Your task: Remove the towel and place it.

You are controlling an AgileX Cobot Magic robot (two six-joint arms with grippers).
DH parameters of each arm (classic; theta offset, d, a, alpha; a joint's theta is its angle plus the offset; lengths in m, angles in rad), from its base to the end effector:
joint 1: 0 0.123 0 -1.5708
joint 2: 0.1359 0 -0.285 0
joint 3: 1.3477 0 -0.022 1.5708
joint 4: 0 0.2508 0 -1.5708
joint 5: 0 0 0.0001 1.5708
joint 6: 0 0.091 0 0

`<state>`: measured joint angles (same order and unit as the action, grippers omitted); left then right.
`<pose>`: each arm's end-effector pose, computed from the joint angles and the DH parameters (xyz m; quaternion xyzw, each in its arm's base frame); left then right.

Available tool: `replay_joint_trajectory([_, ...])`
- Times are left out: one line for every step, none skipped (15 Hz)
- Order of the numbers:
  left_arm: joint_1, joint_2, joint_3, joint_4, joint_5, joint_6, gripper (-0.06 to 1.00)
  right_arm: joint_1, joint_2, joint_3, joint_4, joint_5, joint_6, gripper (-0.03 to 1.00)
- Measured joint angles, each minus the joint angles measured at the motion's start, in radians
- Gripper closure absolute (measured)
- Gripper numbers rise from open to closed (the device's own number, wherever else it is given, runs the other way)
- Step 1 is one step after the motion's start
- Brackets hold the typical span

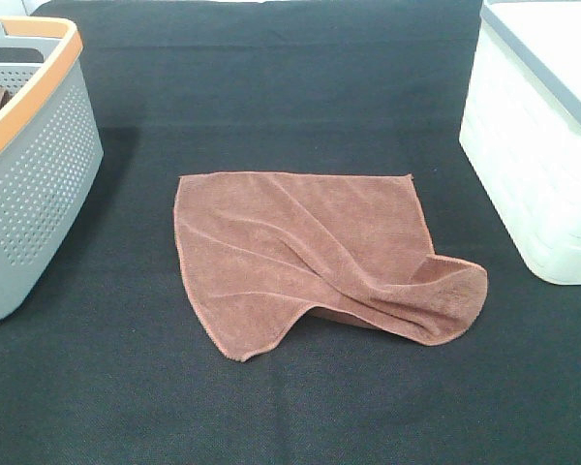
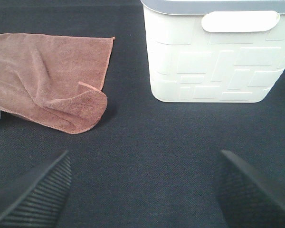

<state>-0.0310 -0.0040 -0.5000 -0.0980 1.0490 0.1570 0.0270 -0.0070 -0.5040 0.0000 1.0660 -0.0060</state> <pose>-0.0054 -0.0076 0.2785 0.0813 0.8442 -0.0156 0.5296 -0.0066 -0.0002 0.2779 -0.0141 0.8516 0.0055 0.5239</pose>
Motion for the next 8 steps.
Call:
replay_joint_trajectory([0.000,0.000,0.000,0.000,0.000,0.000,0.20,0.000,0.000,0.000,0.000,0.000,0.000,0.19])
replay_joint_trajectory([0.000,0.000,0.000,0.000,0.000,0.000,0.20,0.000,0.000,0.000,0.000,0.000,0.000,0.19])
replay_joint_trajectory([0.000,0.000,0.000,0.000,0.000,0.000,0.20,0.000,0.000,0.000,0.000,0.000,0.000,0.19])
replay_joint_trajectory([0.000,0.000,0.000,0.000,0.000,0.000,0.20,0.000,0.000,0.000,0.000,0.000,0.000,0.19])
replay_joint_trajectory([0.000,0.000,0.000,0.000,0.000,0.000,0.20,0.000,0.000,0.000,0.000,0.000,0.000,0.19])
replay_joint_trajectory([0.000,0.000,0.000,0.000,0.000,0.000,0.20,0.000,0.000,0.000,0.000,0.000,0.000,0.19])
replay_joint_trajectory([0.000,0.000,0.000,0.000,0.000,0.000,0.20,0.000,0.000,0.000,0.000,0.000,0.000,0.19])
replay_joint_trajectory([0.000,0.000,0.000,0.000,0.000,0.000,0.20,0.000,0.000,0.000,0.000,0.000,0.000,0.19])
